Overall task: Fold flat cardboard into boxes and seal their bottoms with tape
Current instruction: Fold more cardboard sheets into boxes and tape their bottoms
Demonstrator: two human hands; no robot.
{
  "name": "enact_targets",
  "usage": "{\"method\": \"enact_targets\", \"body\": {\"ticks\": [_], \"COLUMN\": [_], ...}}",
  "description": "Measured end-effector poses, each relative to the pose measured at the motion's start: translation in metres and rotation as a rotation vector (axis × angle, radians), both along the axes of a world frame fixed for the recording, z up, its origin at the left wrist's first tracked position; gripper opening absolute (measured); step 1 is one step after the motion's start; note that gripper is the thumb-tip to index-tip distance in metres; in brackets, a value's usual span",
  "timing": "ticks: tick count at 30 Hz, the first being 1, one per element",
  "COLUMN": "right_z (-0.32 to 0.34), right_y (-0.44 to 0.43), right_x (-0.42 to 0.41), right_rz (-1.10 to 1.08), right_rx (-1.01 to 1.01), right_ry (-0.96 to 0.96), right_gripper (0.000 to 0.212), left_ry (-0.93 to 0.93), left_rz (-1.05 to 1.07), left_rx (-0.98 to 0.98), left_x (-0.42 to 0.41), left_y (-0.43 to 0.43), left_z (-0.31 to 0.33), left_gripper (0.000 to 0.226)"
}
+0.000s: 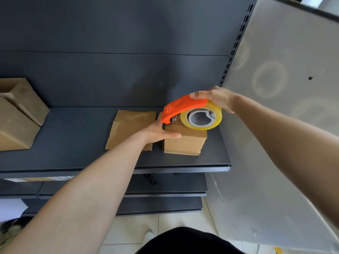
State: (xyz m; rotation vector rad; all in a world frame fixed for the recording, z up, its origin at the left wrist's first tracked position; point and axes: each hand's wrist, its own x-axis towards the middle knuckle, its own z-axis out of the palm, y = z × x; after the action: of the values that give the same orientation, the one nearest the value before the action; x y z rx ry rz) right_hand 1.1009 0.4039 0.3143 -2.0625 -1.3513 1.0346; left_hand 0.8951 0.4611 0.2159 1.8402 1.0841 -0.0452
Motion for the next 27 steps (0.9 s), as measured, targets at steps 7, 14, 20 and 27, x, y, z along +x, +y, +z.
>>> {"method": "enact_targets", "body": {"ticks": [7,14,20,27], "right_z": [0.003,0.007,0.013,0.019], "right_y": [0.001,-0.004,-0.013,-0.04], "right_x": [0.003,0.005,0.02,0.051], "right_rz": [0.053,0.074,0.064,0.061], "right_rx": [-0.025,-0.062,-0.068,-0.086], "right_ry": [0.005,-0.013,-0.039,-0.033], "right_gripper": [0.056,0.073,0.065,0.044], "left_ry": [-0.03,-0.077,-0.084,-0.079], "left_rz": [-0.025,-0.063,-0.097,-0.106], "left_rx": [0.011,0.054,0.052,0.093], "left_x": [0.002,0.005,0.002,0.001], "left_y": [0.003,0.004,0.014,0.022], "left_z": [0.0,0.001,-0.001,-0.006], "left_gripper": [0.099,0.088,0.093,0.087]}}
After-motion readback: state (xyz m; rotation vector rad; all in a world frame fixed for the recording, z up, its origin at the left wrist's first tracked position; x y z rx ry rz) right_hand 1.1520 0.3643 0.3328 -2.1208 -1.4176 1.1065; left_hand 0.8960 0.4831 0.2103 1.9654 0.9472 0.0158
